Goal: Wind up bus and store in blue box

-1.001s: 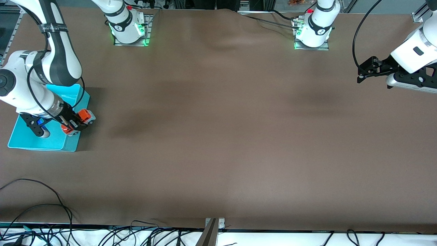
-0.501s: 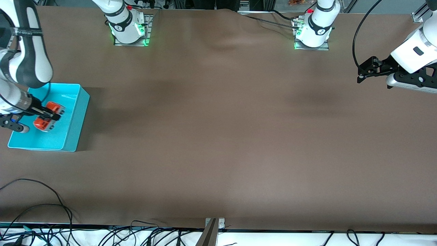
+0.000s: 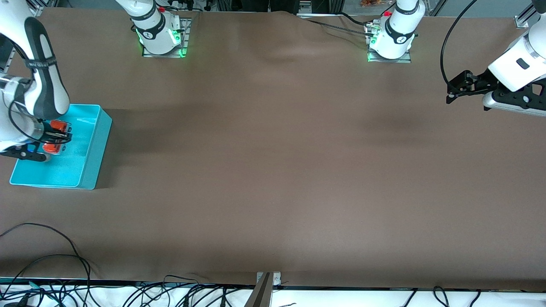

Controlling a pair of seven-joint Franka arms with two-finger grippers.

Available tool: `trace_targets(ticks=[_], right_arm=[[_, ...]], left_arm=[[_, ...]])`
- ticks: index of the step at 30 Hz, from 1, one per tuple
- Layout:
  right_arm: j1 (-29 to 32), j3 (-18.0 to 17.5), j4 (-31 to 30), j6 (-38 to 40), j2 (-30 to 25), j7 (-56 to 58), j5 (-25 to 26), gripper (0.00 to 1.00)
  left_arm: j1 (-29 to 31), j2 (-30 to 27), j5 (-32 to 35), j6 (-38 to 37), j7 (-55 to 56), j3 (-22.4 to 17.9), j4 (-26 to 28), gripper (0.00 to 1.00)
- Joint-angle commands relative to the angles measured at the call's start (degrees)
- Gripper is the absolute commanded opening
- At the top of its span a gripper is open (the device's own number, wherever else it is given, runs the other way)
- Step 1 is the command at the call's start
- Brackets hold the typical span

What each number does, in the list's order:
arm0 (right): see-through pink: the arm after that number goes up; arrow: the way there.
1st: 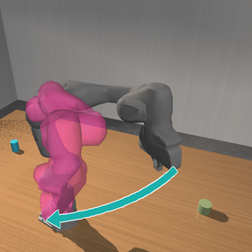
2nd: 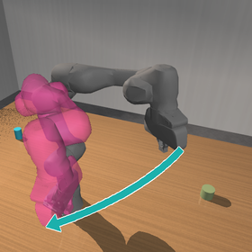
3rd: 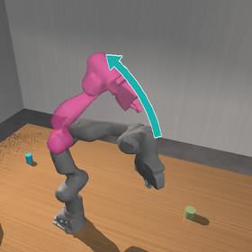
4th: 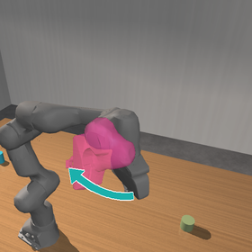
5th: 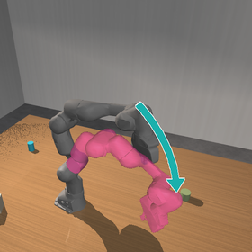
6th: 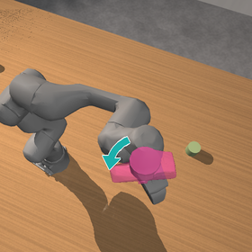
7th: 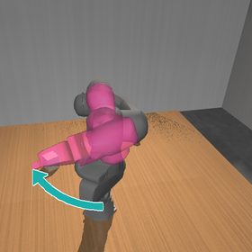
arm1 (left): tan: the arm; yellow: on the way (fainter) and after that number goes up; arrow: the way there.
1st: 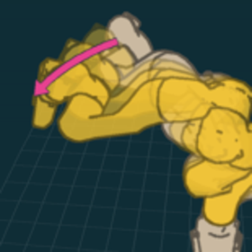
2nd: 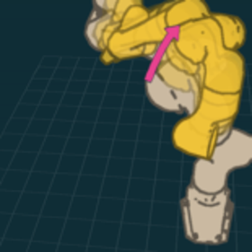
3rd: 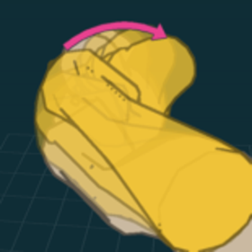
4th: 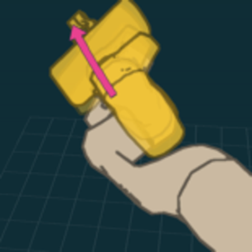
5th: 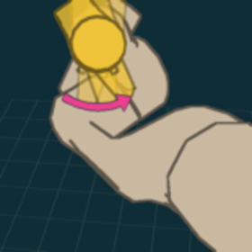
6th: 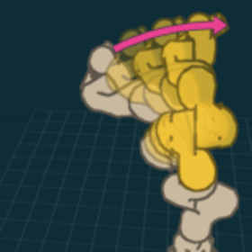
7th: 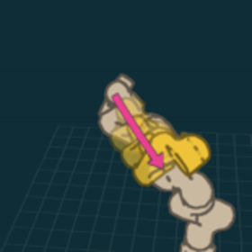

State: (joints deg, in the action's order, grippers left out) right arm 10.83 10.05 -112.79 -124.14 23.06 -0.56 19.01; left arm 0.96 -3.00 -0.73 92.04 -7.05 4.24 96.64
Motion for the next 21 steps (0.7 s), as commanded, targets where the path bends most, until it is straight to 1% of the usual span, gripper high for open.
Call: trace_targets(ticks=[1, 11, 17, 21], right_arm=[[0.7, -0.4, 0.5, -0.2, 2.7, 1.3, 1.8, 0.00], [0.8, -0.4, 0.0, -1.5, 7.6, 0.9, 2.3, 0.00], [0.8, -0.4, -0.2, -2.3, 8.1, 0.6, 2.3, 0.00], [0.8, -0.4, -0.8, -1.9, 7.4, 0.7, 2.3, 0.00]], left_arm=[[0.3, 0.6, 1.2, -0.1, -0.8, 0.4, -1.3, 1.00], [0.3, 0.6, 1.2, -0.1, -0.7, 0.4, -1.3, 1.00], [0.3, 0.6, 1.2, -0.1, -0.7, 0.4, -1.3, 1.00], [0.3, 0.6, 1.2, -0.1, -0.7, 0.4, -1.3, 1.00]])
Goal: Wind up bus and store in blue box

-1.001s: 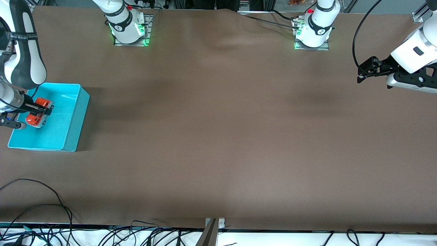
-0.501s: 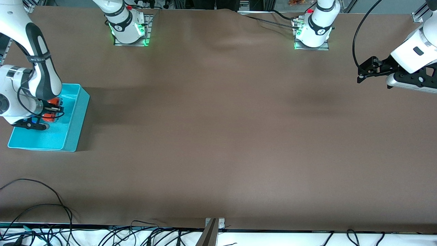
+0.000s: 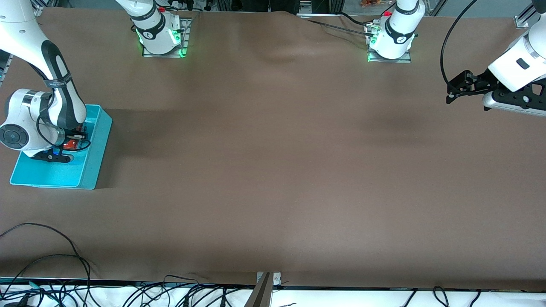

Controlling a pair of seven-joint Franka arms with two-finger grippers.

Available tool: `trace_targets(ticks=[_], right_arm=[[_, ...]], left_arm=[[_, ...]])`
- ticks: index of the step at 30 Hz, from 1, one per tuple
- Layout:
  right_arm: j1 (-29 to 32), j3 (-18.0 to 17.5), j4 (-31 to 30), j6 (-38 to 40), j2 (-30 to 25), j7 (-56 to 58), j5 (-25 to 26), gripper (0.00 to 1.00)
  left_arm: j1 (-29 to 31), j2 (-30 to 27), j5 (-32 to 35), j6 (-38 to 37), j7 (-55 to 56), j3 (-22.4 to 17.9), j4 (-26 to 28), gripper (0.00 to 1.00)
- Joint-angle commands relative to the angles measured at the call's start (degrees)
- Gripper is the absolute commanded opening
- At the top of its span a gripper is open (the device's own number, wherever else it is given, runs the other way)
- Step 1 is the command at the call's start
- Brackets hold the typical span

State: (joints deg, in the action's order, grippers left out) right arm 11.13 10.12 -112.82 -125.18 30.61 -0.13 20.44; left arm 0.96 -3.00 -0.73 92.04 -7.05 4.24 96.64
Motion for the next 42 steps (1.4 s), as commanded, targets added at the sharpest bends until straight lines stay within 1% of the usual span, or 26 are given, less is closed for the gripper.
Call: trace_targets(ticks=[1, 4, 9, 18, 19, 21, 22, 25, 30, 34, 37, 39, 42], right_arm=[[0.5, -0.5, -1.1, -0.8, -0.4, 0.6, 0.8, 0.00], [0.8, -0.4, -1.9, -0.8, -0.7, 0.8, 1.5, 0.00], [2.6, -0.2, -2.0, -1.3, 1.4, 0.0, 8.6, 0.00], [3.0, -0.4, -2.0, -1.6, 1.5, -0.3, 8.5, 0.00], [3.0, -0.5, -2.0, -1.6, 1.5, -0.3, 8.4, 0.17], [3.0, -0.6, -2.0, -1.6, 1.4, -0.4, 8.2, 0.80], [2.9, -0.7, -2.0, -1.7, 1.3, -0.4, 8.2, 1.00], [2.8, -1.3, -1.9, -1.5, 0.9, -1.6, 8.2, 1.00], [2.5, -5.0, -1.6, -1.1, -0.6, -9.5, 8.2, 1.00], [1.3, -8.3, -1.3, -0.9, -2.9, -17.3, 8.2, 1.00], [0.3, -9.8, -1.2, 0.2, -5.6, -20.1, 8.0, 1.00], [-0.1, -10.4, -0.3, 2.4, -7.0, -20.0, 6.7, 1.00], [-0.1, -11.6, 1.2, 4.9, -9.3, -19.6, 3.3, 1.00]], left_arm=[[0.3, 0.6, 1.2, -0.1, -0.7, 0.4, -1.3, 1.00], [0.3, 0.6, 1.2, -0.1, -0.7, 0.4, -1.3, 1.00], [0.1, 0.6, 1.2, -0.1, -0.6, 0.4, -1.4, 1.00], [0.1, 0.6, 1.1, -0.1, -0.7, 0.4, -1.4, 1.00], [0.1, 0.6, 1.2, -0.1, -0.7, 0.4, -1.4, 1.00], [0.1, 0.6, 1.1, -0.1, -0.7, 0.4, -1.4, 1.00], [0.1, 0.6, 1.1, -0.1, -0.6, 0.4, -1.4, 1.00], [0.1, 0.6, 1.1, -0.1, -0.7, 0.4, -1.4, 1.00], [0.3, 0.6, 1.1, -0.2, -0.8, 0.4, -1.3, 1.00], [0.3, 0.6, 1.1, -0.2, -0.7, 0.4, -1.3, 1.00], [0.3, 0.6, 1.1, -0.2, -0.7, 0.4, -1.3, 1.00], [0.3, 0.6, 1.1, -0.2, -0.7, 0.4, -1.3, 1.00], [0.3, 0.6, 1.1, -0.3, -0.7, 0.4, -1.3, 1.00]])
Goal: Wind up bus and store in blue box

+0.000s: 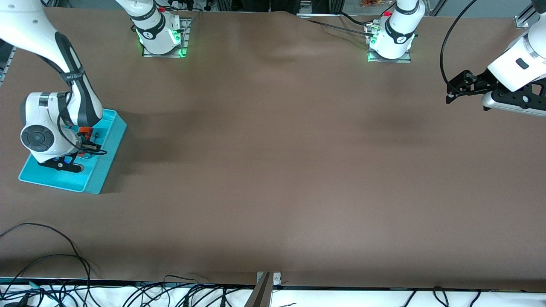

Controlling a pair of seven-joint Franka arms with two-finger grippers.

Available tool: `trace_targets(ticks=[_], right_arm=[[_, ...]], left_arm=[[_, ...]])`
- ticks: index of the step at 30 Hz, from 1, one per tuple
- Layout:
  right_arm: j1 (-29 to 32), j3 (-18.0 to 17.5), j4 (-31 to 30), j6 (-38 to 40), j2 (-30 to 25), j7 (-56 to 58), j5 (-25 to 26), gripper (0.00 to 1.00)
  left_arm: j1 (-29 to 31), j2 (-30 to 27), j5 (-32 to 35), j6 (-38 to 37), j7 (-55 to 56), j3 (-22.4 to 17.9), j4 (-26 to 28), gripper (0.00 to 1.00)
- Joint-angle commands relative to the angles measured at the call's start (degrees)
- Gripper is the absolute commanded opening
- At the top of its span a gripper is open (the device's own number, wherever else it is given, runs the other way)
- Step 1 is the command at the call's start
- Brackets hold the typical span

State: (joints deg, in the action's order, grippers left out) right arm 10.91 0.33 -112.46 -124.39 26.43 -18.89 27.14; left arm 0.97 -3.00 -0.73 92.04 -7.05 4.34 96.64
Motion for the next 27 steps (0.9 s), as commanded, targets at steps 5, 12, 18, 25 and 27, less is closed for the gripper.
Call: trace_targets(ticks=[5, 12, 18, 25, 27], right_arm=[[-0.2, -2.8, 1.5, 6.0, -7.4, -0.8, -6.0, 1.00], [-0.5, -3.1, 2.6, 9.3, -10.1, 2.4, -8.7, 1.00], [-0.5, -4.1, 2.6, 9.9, -13.2, 2.3, -13.8, 1.00], [-0.5, -6.6, 1.5, 9.8, -16.8, 2.2, -14.1, 1.00], [-0.5, -6.7, 1.5, 10.7, -18.2, 2.4, -14.7, 1.00]], left_arm=[[0.3, 0.6, 1.1, -0.2, -0.7, 0.3, -1.3, 1.00], [0.3, 0.6, 1.1, -0.3, -0.7, 0.3, -1.3, 1.00], [0.2, 0.6, 1.1, -0.3, -0.7, 0.3, -1.3, 1.00], [0.2, 0.6, 1.1, -0.2, -0.7, 0.3, -1.3, 1.00], [0.2, 0.6, 1.1, -0.3, -0.7, 0.3, -1.3, 1.00]])
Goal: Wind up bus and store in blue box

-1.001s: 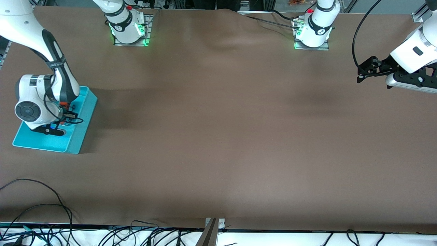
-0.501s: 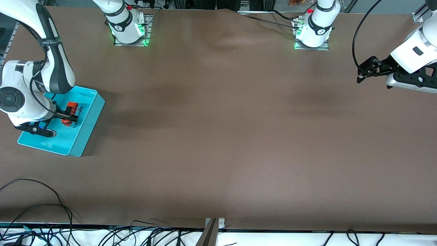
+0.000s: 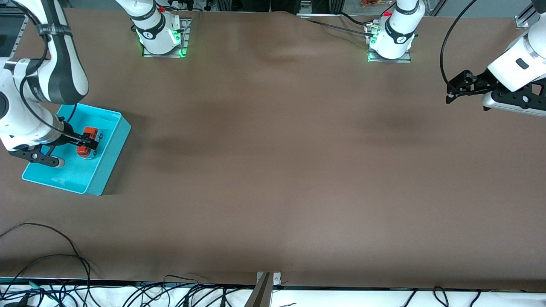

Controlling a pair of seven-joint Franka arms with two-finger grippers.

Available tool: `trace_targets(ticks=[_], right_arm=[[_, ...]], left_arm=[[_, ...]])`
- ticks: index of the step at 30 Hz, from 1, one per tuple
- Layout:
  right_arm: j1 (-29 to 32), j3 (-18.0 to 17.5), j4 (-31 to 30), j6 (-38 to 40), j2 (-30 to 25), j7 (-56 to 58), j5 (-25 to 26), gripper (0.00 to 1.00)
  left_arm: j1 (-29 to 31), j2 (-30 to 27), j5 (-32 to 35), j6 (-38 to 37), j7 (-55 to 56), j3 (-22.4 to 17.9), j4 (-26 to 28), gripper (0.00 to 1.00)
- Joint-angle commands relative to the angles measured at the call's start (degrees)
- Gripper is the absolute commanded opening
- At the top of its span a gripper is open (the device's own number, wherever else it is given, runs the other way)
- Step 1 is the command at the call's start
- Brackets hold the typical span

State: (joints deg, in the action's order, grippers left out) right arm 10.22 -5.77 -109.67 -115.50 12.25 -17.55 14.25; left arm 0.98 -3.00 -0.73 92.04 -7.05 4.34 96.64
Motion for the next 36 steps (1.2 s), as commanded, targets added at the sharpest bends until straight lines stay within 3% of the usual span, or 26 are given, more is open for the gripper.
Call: trace_targets(ticks=[1, 12, 21, 36], right_arm=[[0.1, -0.6, -1.2, 2.5, -4.6, 1.2, -2.4, 1.00], [-1.1, -0.6, 0.4, 5.9, -9.7, 3.9, -10.8, 1.00], [-2.0, -0.2, 9.3, 16.4, -9.9, 8.9, -14.9, 1.00], [-3.9, 0.1, 15.8, 23.9, -9.5, 10.4, -20.0, 1.00]], left_arm=[[0.2, 0.6, 1.1, -0.3, -0.7, 0.3, -1.3, 1.00], [0.2, 0.6, 1.1, -0.2, -0.7, 0.3, -1.3, 1.00], [0.1, 0.6, 1.1, -0.3, -0.6, 0.3, -1.4, 1.00], [0.1, 0.6, 1.0, -0.3, -0.7, 0.3, -1.4, 1.00]])
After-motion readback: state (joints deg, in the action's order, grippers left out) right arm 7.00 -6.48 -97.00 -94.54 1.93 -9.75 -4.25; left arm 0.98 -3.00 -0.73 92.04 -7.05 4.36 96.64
